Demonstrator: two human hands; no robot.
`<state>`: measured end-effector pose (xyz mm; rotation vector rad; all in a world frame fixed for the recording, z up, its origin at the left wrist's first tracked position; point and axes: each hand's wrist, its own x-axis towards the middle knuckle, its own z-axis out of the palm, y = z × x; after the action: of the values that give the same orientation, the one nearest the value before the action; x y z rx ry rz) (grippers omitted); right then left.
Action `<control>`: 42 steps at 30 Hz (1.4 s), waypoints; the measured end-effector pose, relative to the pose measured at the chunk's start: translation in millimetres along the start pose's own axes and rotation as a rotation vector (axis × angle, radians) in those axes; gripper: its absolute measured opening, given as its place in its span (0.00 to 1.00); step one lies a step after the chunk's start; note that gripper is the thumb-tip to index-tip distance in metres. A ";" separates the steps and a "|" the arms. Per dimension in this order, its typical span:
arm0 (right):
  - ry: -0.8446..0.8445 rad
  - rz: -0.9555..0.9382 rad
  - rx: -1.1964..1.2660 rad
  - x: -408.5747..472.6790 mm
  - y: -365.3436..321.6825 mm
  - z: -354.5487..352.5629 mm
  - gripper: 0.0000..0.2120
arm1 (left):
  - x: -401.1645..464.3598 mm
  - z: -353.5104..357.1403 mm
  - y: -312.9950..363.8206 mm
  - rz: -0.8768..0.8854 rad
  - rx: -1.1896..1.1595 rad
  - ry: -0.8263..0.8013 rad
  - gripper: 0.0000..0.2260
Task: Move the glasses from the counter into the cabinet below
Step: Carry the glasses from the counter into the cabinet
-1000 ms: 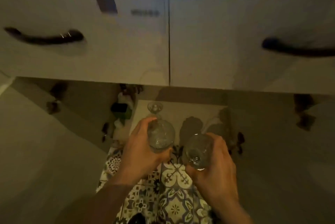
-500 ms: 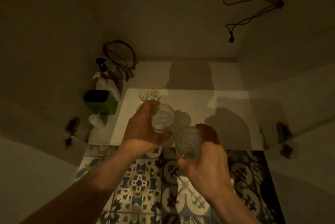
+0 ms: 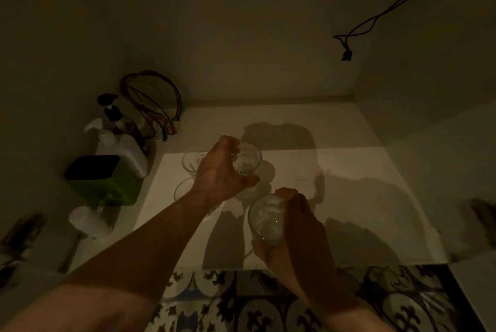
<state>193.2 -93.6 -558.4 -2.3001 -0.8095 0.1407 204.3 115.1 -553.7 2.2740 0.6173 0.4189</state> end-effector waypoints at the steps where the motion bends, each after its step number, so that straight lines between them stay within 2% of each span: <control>1: -0.001 -0.007 0.007 4.4 4.3 3.3 0.40 | 9.7 5.0 -2.4 -0.003 0.016 -0.008 0.39; 5: 0.001 -0.051 0.007 16.2 13.0 6.6 0.44 | 39.3 13.9 -9.1 -0.004 0.071 -0.029 0.42; 16: 0.043 -0.075 -0.006 27.4 18.9 15.9 0.45 | 66.0 20.5 -13.3 -0.046 0.154 -0.021 0.42; 21: 0.056 -0.116 0.016 31.2 17.1 19.2 0.32 | 64.4 17.0 -13.3 -0.024 0.199 -0.043 0.41; 25: 0.029 -0.082 0.039 34.0 11.1 20.5 0.41 | 61.0 16.1 -14.1 -0.012 0.201 -0.059 0.42; 31: 0.023 -0.084 0.086 43.2 -0.9 26.0 0.39 | 57.7 6.2 -10.3 -0.005 0.159 -0.087 0.50; 35: 0.002 -0.109 0.085 51.4 -12.0 28.3 0.41 | 48.6 -13.1 -15.9 0.027 0.080 0.021 0.40; 39: 0.048 -0.101 0.075 56.0 -23.2 40.6 0.39 | 35.5 -33.6 -28.8 0.156 0.261 0.145 0.32; 42: 0.043 -0.043 0.135 58.5 -28.0 50.5 0.41 | 28.7 -43.6 -37.6 0.168 0.291 0.172 0.29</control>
<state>210.1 -14.3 -572.0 -2.1502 -0.8027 0.1222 196.5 178.7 -548.1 2.5975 0.6065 0.6484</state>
